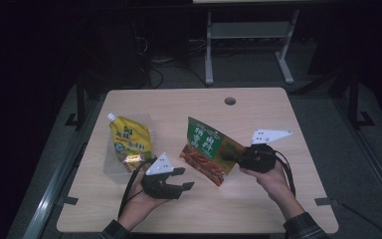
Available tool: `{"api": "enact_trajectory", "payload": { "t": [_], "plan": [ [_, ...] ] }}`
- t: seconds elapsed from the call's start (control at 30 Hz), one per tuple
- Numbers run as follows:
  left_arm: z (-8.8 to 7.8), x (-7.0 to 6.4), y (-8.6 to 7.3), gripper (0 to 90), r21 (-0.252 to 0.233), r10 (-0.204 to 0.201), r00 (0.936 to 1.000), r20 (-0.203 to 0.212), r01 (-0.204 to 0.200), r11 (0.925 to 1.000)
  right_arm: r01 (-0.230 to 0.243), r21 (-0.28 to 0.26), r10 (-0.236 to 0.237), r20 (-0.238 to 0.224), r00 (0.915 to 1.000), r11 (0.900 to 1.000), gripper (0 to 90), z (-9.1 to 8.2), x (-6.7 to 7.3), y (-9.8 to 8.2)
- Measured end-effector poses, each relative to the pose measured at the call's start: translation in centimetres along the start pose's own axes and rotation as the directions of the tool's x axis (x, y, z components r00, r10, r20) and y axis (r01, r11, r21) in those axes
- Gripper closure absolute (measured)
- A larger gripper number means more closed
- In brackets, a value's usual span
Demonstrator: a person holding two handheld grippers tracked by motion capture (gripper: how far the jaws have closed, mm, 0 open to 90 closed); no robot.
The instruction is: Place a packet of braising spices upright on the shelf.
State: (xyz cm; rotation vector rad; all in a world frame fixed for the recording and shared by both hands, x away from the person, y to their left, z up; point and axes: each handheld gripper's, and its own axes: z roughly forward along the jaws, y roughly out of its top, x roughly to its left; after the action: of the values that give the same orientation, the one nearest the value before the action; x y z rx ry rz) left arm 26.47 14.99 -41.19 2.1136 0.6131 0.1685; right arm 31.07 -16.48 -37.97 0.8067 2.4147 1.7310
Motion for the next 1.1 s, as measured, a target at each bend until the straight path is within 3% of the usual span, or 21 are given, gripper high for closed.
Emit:
{"api": "enact_trajectory", "payload": {
  "t": [0.1,0.2,0.53,0.83,1.1],
  "plan": [
    [-0.1,-0.2,-0.7,32.6,0.027,0.007,0.9993,0.036,-0.008,0.9996,-0.01,-0.009,0.01,0.007,0.9999,1.0,89.8,0.3,-0.2,0.7],
    [-0.2,-0.4,-1.4,28.1,0.043,0.015,0.9988,0.047,-0.017,0.9989,-0.004,-0.005,0.005,0.017,0.9998,1.0,89.8,0.8,-0.4,1.5],
    [-0.5,-1.1,-3.4,13.6,0.064,0.058,0.998,0.027,-0.06,0.9961,-0.005,0.03,0.002,0.073,0.9973,1.0,89.8,2.8,-1.4,3.9],
    [-0.2,-1.1,-3.7,12.7,0.083,0.053,0.9983,0.023,-0.055,0.995,0.023,0.006,-0.023,0.072,0.9971,1.0,89.8,5.5,-1.9,7.4],
    [0.2,-1.3,-3.8,13.0,0.098,0.084,0.996,0.028,-0.087,0.9913,0.051,0.004,-0.051,0.058,0.997,0.999,89.8,8.7,-2.0,11.0]
  ]
}}
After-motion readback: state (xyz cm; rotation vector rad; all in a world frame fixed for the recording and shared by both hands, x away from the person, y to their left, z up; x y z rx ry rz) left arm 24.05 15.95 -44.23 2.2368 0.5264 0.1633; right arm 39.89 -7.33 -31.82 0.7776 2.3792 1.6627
